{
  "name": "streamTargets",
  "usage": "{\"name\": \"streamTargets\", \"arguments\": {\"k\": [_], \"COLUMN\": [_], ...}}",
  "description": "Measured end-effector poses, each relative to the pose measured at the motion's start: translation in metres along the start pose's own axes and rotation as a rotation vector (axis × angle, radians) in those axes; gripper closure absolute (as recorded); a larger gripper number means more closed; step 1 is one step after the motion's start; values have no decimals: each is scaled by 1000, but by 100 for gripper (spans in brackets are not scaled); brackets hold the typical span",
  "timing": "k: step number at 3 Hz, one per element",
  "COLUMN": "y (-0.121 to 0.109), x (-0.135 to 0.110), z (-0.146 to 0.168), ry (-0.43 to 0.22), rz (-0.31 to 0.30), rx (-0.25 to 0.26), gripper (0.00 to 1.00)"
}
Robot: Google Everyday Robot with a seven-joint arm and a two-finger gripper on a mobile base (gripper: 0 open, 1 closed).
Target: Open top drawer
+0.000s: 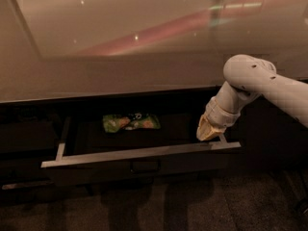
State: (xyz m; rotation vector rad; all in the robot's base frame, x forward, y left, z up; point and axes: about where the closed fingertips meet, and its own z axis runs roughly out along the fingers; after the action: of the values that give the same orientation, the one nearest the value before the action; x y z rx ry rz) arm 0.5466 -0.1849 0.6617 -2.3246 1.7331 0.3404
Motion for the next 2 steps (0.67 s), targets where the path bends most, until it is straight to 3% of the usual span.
{"name": "streamTargets", "arguments": {"k": [1,2], "y": [19,19], "x": [-7,-7], "z": [17,17], "ry": [-9,-9], "rz": [-13,-13], "rx": [-20,-19], "gripper": [100,100]}}
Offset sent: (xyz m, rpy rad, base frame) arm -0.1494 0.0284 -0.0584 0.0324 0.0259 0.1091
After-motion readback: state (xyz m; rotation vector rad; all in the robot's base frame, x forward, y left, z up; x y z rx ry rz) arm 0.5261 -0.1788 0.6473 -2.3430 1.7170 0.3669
